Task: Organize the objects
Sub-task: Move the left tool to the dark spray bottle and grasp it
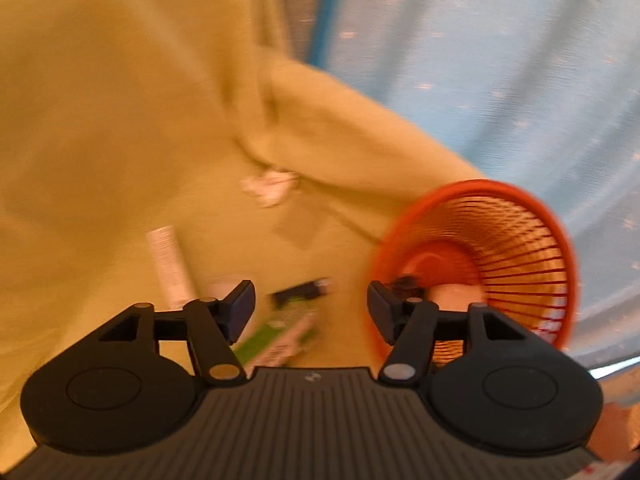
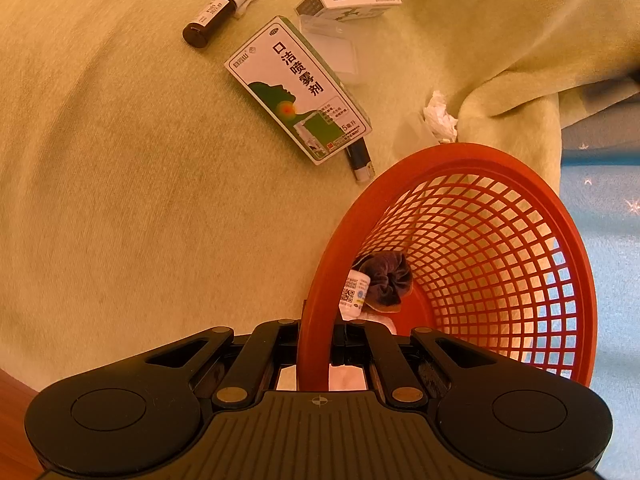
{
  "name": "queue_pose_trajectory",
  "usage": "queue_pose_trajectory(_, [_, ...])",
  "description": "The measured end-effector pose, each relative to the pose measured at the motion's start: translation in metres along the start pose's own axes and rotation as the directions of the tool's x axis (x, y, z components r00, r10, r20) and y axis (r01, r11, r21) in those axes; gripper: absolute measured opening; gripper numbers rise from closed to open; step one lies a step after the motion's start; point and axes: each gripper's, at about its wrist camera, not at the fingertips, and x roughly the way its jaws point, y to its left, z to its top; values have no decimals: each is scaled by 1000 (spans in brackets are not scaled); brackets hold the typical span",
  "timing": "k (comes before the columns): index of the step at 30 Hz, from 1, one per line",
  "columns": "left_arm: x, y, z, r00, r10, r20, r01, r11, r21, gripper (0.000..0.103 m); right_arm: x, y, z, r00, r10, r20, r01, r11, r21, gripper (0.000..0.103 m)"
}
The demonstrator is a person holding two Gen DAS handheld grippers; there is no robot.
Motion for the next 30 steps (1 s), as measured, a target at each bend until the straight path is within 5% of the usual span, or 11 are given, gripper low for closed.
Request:
queue_pose_trajectory(4, [5, 44, -18, 998, 69, -11, -69, 998, -15, 64, 0, -1, -1, 1000, 0, 1, 0, 1000, -1, 1])
queue_pose_trajectory(10, [14, 79, -49, 996, 94, -3, -93, 987, 134, 83, 1, 0, -1, 1000, -2, 5, 2, 1000, -11, 1])
queue_pose_trajectory(15, [30, 77, -77, 998, 68, -14, -59, 936, 347, 87, 1, 0, -1, 1000, -3, 6, 3, 1000, -16, 1])
queue_pose_trajectory(19, [47, 69, -98, 998, 45, -44, -18, 868, 497, 88, 1, 0, -1, 1000, -5, 8, 5, 1000, -19, 1])
queue_pose_trajectory(24, [68, 64, -119, 995, 18, -95, 41, 812, 582, 90, 2, 1, -1, 1000, -9, 11, 9, 1000, -26, 1])
queue_pose_trajectory(30, [93, 68, -130, 990, 18, -138, 65, 816, 575, 90, 2, 2, -1, 1000, -11, 17, 12, 1000, -27, 1])
